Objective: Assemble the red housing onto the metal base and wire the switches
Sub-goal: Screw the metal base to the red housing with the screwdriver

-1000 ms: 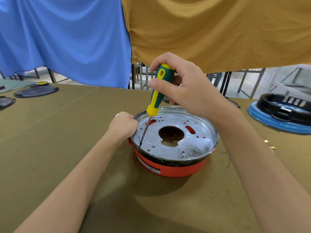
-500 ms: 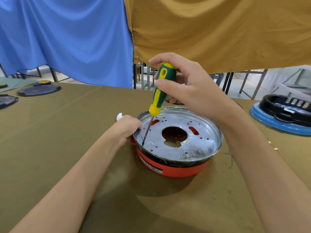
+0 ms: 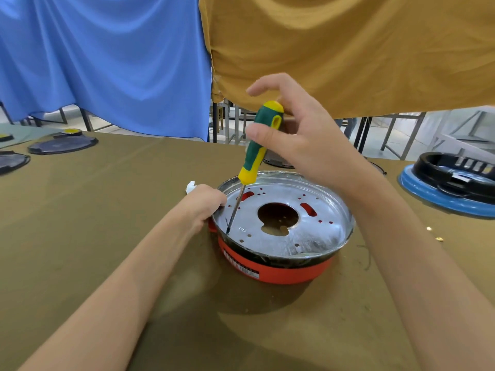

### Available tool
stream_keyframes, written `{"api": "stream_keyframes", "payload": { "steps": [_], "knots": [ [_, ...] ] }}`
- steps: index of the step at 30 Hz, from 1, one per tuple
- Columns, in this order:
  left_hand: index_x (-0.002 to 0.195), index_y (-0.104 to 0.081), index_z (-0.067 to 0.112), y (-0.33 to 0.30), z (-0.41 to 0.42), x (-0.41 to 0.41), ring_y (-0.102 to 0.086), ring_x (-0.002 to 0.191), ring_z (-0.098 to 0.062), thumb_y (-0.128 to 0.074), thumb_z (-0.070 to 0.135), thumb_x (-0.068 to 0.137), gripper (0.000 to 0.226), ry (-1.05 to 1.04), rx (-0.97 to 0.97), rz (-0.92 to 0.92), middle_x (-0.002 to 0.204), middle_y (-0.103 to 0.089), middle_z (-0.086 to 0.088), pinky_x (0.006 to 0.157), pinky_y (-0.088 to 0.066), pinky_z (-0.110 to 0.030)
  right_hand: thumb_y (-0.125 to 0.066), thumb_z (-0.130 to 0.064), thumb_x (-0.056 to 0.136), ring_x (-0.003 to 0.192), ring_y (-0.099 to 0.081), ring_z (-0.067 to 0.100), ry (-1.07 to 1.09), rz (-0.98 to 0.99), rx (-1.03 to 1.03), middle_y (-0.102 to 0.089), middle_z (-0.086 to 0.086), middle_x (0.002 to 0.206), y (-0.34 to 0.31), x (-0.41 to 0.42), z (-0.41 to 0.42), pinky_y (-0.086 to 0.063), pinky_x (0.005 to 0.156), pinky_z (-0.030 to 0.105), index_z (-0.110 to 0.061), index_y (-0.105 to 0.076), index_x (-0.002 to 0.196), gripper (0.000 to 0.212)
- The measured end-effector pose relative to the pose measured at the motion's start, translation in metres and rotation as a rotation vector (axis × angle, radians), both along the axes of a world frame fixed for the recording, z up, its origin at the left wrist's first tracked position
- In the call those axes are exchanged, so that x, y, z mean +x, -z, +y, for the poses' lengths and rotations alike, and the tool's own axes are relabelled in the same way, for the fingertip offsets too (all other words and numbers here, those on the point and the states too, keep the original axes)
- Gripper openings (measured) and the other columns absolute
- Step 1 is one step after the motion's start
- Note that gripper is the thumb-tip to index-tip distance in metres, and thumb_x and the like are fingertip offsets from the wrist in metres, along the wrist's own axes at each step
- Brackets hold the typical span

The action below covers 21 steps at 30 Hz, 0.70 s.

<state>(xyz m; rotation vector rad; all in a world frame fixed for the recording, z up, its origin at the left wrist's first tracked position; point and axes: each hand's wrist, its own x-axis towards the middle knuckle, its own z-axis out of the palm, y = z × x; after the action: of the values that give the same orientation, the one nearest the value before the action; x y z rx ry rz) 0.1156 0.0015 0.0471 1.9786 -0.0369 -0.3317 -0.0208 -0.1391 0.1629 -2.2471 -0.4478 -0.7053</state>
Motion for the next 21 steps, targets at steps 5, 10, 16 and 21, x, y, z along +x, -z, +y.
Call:
{"api": "stream_keyframes", "payload": {
  "steps": [5, 10, 16, 21],
  "knots": [
    [0.090, -0.058, 0.004, 0.000, 0.004, -0.005, -0.053, 0.081, -0.028, -0.062, 0.001, 0.075, 0.016, 0.017, -0.070, 0.041, 0.092, -0.061, -0.019, 0.074, -0.045, -0.042, -0.055, -0.036, 0.099, 0.065, -0.051, 0.014, 0.161, -0.114, -0.059, -0.057, 0.006, 0.082, 0.007, 0.006, 0.011, -0.047, 0.064, 0.036, -0.012, -0.059, 0.108, 0.026],
    [0.090, -0.062, 0.003, -0.001, 0.007, -0.007, -0.054, 0.088, -0.029, -0.068, 0.000, 0.068, 0.022, 0.029, -0.110, 0.066, 0.098, -0.060, -0.019, 0.079, -0.047, -0.045, -0.050, -0.016, 0.100, 0.071, -0.056, 0.002, -0.001, 0.055, 0.074, -0.057, -0.009, 0.092, -0.003, 0.003, 0.001, -0.041, 0.067, 0.018, -0.019, -0.059, 0.128, 0.030],
    [0.105, -0.063, -0.014, -0.005, 0.006, -0.012, -0.061, 0.093, -0.033, -0.068, -0.002, 0.076, 0.032, 0.041, -0.115, 0.053, 0.117, -0.064, -0.033, 0.093, -0.052, -0.056, -0.059, -0.048, 0.094, 0.062, -0.045, 0.012, 0.216, -0.160, -0.113, -0.055, 0.003, 0.074, 0.002, 0.004, 0.010, -0.041, 0.061, 0.032, -0.011, -0.061, 0.101, 0.038],
    [0.106, -0.067, -0.010, -0.013, 0.005, -0.017, -0.069, 0.098, -0.047, -0.059, -0.008, 0.081, 0.026, 0.101, -0.121, 0.056, 0.106, -0.071, -0.030, 0.092, -0.054, -0.061, -0.048, -0.019, 0.101, 0.068, -0.045, -0.001, 0.037, -0.017, -0.067, -0.057, -0.001, 0.106, -0.008, 0.002, 0.007, -0.036, 0.069, 0.013, -0.020, -0.047, 0.142, 0.041]
  ]
}}
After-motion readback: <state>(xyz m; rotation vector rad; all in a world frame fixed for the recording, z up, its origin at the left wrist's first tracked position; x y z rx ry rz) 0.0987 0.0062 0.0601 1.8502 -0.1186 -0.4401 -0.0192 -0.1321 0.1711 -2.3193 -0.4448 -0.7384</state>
